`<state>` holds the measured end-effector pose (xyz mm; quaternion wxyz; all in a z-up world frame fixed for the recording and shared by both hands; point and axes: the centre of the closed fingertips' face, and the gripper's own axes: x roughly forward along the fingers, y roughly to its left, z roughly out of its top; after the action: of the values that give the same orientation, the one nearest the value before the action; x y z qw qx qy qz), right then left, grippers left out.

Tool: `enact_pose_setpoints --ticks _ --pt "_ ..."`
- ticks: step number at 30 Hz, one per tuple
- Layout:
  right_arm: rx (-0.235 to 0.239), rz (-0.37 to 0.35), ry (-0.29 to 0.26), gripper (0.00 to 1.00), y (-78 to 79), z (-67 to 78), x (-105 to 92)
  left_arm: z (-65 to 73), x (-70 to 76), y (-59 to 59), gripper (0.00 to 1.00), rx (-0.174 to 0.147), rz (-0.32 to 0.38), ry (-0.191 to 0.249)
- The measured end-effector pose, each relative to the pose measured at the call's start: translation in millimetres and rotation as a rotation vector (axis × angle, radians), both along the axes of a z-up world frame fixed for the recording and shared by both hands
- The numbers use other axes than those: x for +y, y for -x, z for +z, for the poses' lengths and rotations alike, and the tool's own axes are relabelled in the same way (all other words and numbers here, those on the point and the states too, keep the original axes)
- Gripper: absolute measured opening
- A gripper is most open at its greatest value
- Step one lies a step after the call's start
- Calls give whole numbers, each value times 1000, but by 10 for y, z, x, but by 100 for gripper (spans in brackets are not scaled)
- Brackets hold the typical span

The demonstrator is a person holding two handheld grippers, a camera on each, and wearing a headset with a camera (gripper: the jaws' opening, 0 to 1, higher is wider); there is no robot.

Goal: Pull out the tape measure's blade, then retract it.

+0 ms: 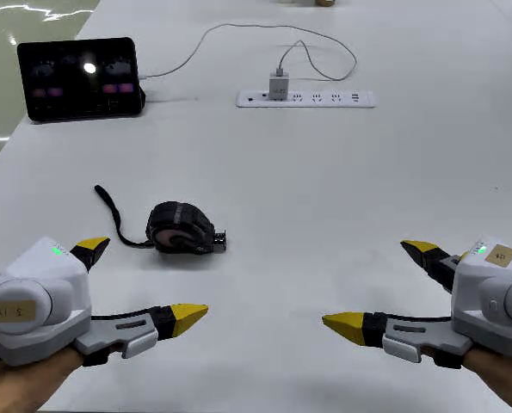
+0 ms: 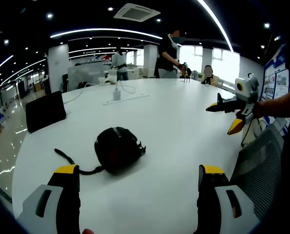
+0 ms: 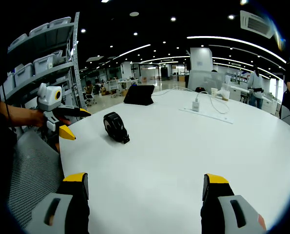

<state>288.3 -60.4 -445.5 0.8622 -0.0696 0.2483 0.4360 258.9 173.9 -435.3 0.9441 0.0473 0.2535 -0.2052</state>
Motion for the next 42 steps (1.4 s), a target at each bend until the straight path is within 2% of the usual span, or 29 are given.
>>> enact_pose_setpoints --ticks 23,42 --pt "1 47 23 98 -18 -23 39 -26 -12 -30 99 9 -24 -13" --pt "6 115 57 95 -114 -69 85 -54 -25 -188 99 25 -75 -31"
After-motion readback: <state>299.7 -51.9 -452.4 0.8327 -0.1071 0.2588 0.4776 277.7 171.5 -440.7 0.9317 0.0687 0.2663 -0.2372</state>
